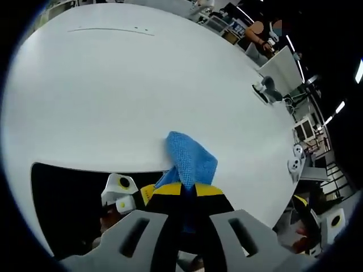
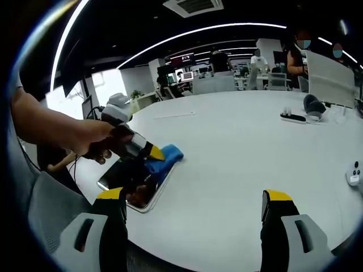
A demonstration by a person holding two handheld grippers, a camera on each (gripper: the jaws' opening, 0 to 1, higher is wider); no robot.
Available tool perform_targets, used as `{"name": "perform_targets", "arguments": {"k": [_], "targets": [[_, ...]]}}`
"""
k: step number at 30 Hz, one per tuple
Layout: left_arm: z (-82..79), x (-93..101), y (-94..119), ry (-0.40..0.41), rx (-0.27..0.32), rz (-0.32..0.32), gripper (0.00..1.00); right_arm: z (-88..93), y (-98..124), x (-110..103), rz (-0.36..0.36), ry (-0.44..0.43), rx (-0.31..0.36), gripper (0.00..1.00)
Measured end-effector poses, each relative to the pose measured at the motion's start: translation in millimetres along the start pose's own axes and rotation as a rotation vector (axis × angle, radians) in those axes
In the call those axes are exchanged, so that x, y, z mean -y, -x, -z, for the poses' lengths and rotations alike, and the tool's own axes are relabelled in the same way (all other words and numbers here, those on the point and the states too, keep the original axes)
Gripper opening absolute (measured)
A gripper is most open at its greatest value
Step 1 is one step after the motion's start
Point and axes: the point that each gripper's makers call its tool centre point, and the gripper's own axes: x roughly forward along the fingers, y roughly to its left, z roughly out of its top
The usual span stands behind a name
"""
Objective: Wipe the mirror surface with the cleaning cloth until all visible marks leave the cleaned area.
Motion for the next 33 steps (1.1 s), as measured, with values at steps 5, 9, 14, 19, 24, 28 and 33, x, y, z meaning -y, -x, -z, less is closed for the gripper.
{"name": "perform_targets", "arguments": {"k": [5,9,14,19,24,28,33], "targets": [[6.0,0.3,3,0.000,0.005,0.009,0.03,0.0,0,0,0.000,-0.001,0.001,0.99],[10.6,0.2,5,-0.009,-0.005,0.015,0.03,-0.1,1,0,0.001,-0.001,0.004,0.99],[13.4,0.0,7,0.014,-0.002,0.028,0.03,-0.8,0,-1,0.001,0.001,0.006,0.99],[16.2,1.1,8,0.012,-0.004,0.025,0.03,-1.8,0,-1,-0.001,0.001,0.009,0.99],[20.0,2.6,9,0.012,-0.006,0.025,0.03,-1.9,1,0,0.000,0.002,0.012,0.99],[24.9,3.7,10,0.012,-0.011,0.029,0.03,-2.1,1,-1,0.000,0.003,0.012,0.99],[28.2,4.1,12,0.010,-0.017,0.029,0.03,-1.4,1,-1,-0.001,0.003,0.010,0.99]]}}
